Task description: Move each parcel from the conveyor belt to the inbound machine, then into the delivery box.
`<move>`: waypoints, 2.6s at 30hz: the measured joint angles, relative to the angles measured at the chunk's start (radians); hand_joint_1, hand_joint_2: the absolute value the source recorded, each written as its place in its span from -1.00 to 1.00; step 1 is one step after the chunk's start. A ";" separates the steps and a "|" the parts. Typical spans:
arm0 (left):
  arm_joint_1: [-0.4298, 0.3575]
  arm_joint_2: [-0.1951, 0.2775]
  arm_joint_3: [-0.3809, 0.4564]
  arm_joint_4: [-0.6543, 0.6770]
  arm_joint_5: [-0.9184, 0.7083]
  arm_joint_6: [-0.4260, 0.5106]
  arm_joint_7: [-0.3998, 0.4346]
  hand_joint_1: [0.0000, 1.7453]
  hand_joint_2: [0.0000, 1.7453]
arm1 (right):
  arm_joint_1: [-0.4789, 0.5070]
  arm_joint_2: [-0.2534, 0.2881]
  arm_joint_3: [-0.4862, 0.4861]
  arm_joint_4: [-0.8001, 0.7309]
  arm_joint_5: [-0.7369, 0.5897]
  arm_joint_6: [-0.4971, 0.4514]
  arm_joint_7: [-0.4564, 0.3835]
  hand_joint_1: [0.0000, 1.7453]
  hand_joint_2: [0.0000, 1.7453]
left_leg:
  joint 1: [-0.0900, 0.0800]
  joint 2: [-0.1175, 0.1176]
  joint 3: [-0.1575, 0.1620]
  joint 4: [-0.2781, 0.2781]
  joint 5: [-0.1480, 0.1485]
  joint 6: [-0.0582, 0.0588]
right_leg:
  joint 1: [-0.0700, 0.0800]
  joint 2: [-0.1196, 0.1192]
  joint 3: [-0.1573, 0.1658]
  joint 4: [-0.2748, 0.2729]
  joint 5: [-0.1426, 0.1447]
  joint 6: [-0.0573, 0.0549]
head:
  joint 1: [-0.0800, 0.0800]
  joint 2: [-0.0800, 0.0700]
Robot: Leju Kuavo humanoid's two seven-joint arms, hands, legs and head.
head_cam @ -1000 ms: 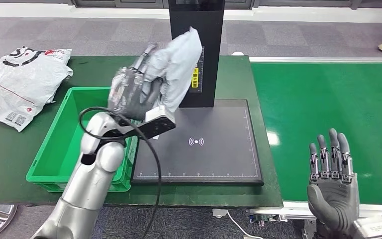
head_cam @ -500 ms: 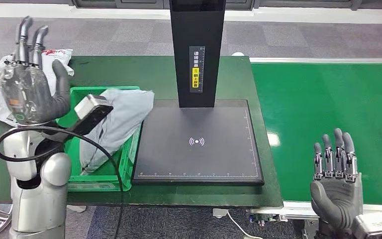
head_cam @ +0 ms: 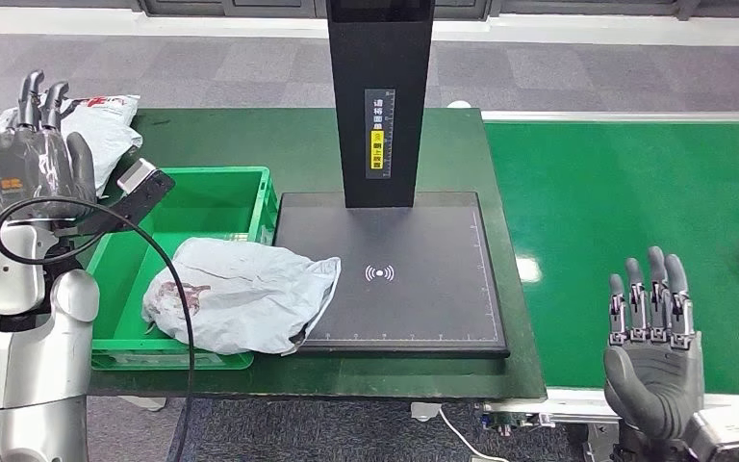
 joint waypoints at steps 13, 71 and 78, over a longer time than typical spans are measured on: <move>-0.005 0.006 0.007 0.038 0.001 0.001 0.001 -1.00 1.00 | -0.002 0.000 0.000 0.003 -0.001 -0.001 0.001 -1.00 1.00 | 0.000 0.000 0.000 0.000 0.000 0.000 | 0.000 0.000 0.000 0.000 0.000 0.000 | 0.000 0.000; 0.558 -0.273 -0.458 -0.247 1.439 -0.833 -0.583 -1.00 1.00 | -0.383 -0.366 -0.171 0.544 1.274 -0.593 0.642 -1.00 1.00 | -0.003 -0.003 -0.004 0.002 0.000 0.004 | -0.003 -0.002 -0.001 -0.001 0.003 0.005 | 0.000 0.000; 0.557 -0.271 -0.462 -0.246 1.429 -0.828 -0.572 -1.00 -1.00 | -0.398 -0.373 -0.184 0.573 1.282 -0.591 0.648 -1.00 1.00 | -0.003 -0.003 -0.004 0.002 0.000 0.004 | -0.003 -0.002 -0.001 -0.001 0.003 0.005 | 0.000 0.000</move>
